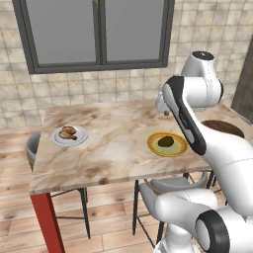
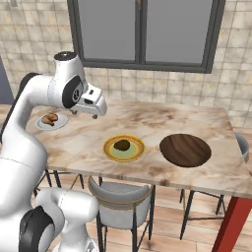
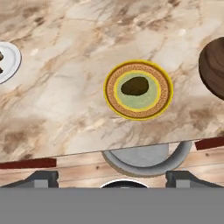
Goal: Pick the chicken drumstick and avocado from their plates and place them in the bowl. Then put the bowl in the fridge.
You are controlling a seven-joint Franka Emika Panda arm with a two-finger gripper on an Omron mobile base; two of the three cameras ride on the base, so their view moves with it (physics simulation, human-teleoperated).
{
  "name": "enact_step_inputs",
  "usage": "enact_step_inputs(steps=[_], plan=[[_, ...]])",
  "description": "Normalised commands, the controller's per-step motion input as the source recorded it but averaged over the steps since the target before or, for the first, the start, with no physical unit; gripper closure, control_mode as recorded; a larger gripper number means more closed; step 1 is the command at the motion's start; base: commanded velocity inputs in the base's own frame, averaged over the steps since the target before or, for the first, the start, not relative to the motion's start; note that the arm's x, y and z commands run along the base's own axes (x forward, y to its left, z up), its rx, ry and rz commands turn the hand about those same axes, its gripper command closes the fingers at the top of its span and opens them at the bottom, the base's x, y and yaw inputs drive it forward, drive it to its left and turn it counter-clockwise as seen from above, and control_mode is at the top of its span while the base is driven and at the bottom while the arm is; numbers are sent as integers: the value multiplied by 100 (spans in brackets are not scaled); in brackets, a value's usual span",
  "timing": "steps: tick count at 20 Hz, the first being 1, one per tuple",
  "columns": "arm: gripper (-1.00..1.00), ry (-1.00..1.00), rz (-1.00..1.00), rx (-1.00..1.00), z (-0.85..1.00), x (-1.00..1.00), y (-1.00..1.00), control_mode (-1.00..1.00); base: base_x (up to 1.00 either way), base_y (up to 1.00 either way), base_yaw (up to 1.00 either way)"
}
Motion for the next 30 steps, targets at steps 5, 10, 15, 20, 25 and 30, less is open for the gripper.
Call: enact_step_inputs(steps=[5, 10, 15, 20, 25, 30], plan=[[-100, 0, -53, 0, -15, 5, -21, -100, 0, 0, 0], [-100, 0, -36, 0, -15, 15, -14, -100, 0, 0, 0], [-100, 0, -9, 5, -13, 16, -29, -100, 0, 0, 0], [-100, 5, -2, 2, -13, 0, -28, -100, 0, 0, 0], [-100, 9, -3, 1, -26, 16, -23, -100, 0, 0, 0], [-100, 4, -14, 0, -31, 34, -3, -100, 0, 0, 0]])
